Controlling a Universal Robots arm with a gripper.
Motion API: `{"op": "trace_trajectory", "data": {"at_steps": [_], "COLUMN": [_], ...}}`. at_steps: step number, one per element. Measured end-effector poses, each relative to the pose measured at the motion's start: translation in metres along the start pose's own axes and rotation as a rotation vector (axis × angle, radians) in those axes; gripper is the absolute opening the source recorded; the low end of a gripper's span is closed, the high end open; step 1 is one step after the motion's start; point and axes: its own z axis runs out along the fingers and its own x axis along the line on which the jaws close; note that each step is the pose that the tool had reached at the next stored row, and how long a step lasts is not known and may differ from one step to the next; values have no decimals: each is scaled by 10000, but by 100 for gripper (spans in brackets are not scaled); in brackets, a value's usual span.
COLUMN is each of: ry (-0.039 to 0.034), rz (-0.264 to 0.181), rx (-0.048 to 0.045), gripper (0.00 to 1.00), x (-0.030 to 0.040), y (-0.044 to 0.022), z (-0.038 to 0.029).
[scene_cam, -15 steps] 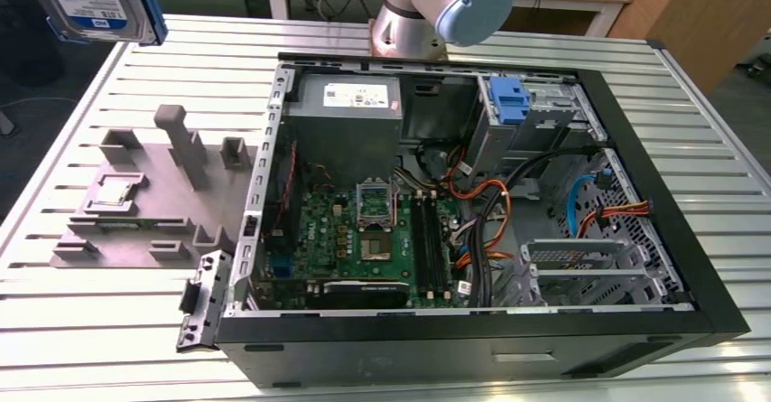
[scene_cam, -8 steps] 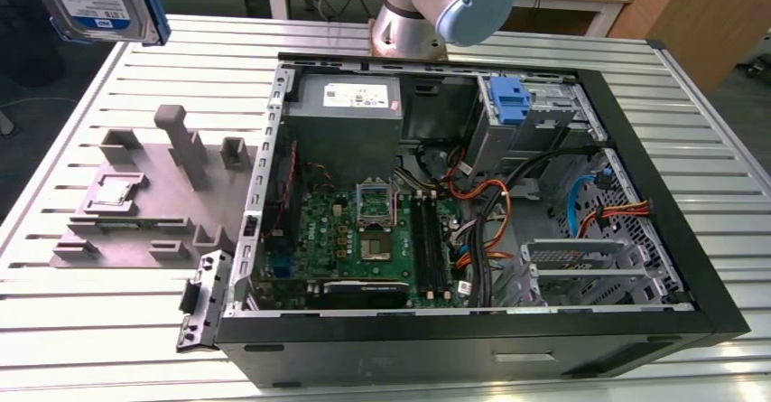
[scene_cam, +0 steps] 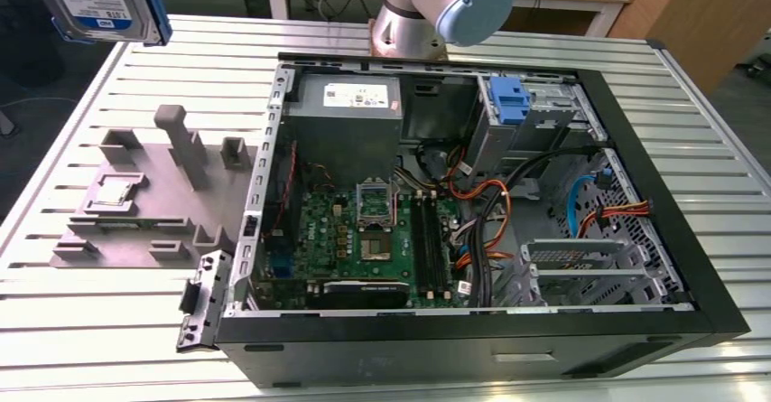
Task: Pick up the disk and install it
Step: 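Pick up the disk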
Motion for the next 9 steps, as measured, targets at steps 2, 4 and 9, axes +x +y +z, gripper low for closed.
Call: {"op": "trace_trajectory", "data": {"at_steps": [2,4,9], "ry": [0,0,0], "rz": [0,0,-1], "rx": [0,0,1], "gripper": [37,37,37], "x": [0,0,1], "y": [1,1,29], "z": [0,0,0]}}
